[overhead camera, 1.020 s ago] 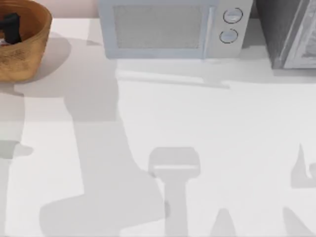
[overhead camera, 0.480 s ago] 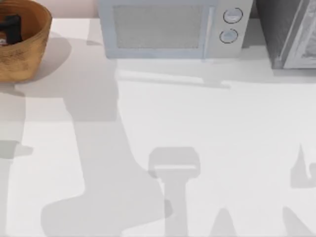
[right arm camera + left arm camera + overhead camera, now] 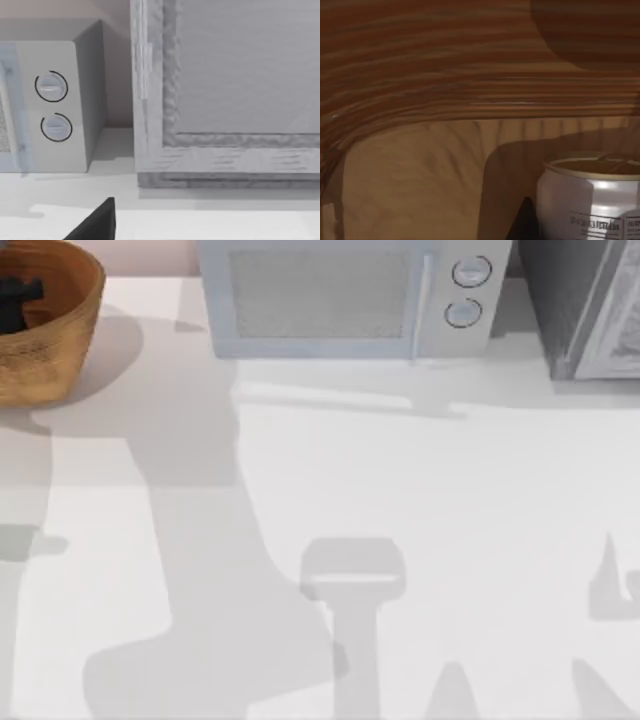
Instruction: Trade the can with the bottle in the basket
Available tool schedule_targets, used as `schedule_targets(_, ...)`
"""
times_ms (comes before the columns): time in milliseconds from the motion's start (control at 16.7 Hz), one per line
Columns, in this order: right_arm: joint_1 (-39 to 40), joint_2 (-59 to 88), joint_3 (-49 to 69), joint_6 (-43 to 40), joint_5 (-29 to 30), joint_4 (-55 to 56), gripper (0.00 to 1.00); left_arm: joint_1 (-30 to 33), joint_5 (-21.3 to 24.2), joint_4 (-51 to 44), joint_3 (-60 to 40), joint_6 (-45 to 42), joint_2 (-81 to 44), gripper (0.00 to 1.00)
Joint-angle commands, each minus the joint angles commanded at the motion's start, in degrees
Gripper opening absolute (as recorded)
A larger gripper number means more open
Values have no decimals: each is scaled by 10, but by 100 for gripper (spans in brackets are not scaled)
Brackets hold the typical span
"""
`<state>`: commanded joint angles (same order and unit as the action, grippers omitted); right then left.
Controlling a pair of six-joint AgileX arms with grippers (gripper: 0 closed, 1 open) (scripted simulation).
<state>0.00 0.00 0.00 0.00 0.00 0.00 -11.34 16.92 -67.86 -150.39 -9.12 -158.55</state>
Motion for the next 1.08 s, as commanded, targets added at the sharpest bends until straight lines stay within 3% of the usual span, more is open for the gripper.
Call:
schedule_targets(180, 0, 0, 0, 0, 0, 0, 100, 0, 0, 0, 0, 0, 0, 2)
schedule_targets(240, 0, 0, 0, 0, 0, 0, 100, 0, 0, 0, 0, 0, 0, 0)
schedule_targets(840, 0, 0, 0, 0, 0, 0, 100, 3, 2, -2, 5, 2, 27, 0)
schedule_targets(1080, 0, 0, 0, 0, 0, 0, 100, 3, -16, 19, 84, 17, 102, 0)
